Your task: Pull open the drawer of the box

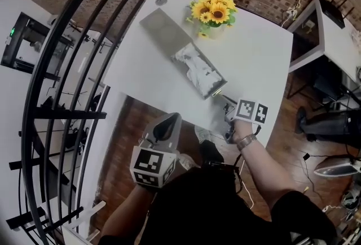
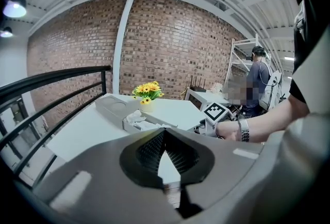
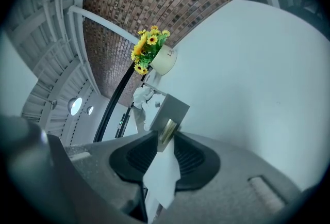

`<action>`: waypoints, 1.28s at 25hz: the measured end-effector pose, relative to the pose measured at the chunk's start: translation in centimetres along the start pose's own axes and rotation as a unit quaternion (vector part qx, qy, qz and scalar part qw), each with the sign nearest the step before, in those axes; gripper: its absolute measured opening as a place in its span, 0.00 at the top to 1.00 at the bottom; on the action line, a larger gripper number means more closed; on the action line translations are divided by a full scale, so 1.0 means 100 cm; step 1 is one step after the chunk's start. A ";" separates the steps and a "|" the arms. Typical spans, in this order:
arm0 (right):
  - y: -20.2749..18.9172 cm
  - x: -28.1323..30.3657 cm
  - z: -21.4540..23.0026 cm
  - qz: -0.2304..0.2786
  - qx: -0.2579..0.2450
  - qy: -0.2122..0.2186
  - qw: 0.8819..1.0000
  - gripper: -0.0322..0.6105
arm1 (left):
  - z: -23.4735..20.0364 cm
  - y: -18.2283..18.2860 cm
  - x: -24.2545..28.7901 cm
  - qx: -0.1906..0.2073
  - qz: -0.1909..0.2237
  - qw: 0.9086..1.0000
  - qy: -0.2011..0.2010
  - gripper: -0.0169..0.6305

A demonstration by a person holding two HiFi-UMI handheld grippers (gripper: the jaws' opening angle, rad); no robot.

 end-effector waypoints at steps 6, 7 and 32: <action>-0.001 -0.014 -0.014 0.020 -0.015 0.000 1.000 0.82 | 0.002 0.003 -0.011 0.009 0.013 1.000 -0.007 0.95; -0.002 -0.017 -0.018 0.024 -0.020 0.000 1.000 0.82 | 0.003 0.003 -0.013 0.011 0.015 1.000 -0.008 0.95; -0.077 -0.111 -0.167 0.104 -0.322 0.004 0.941 0.96 | 0.023 0.002 -0.102 0.049 0.087 0.994 -0.050 0.95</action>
Point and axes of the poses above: the fingertips, and each gripper's own axes: x forward along the fingers, z to its right, y out of its top, the point moved 7 cm from there along -x, backward along the fingers, and after that the axes turned 3 degrees about -x, right-handed, at the moved point
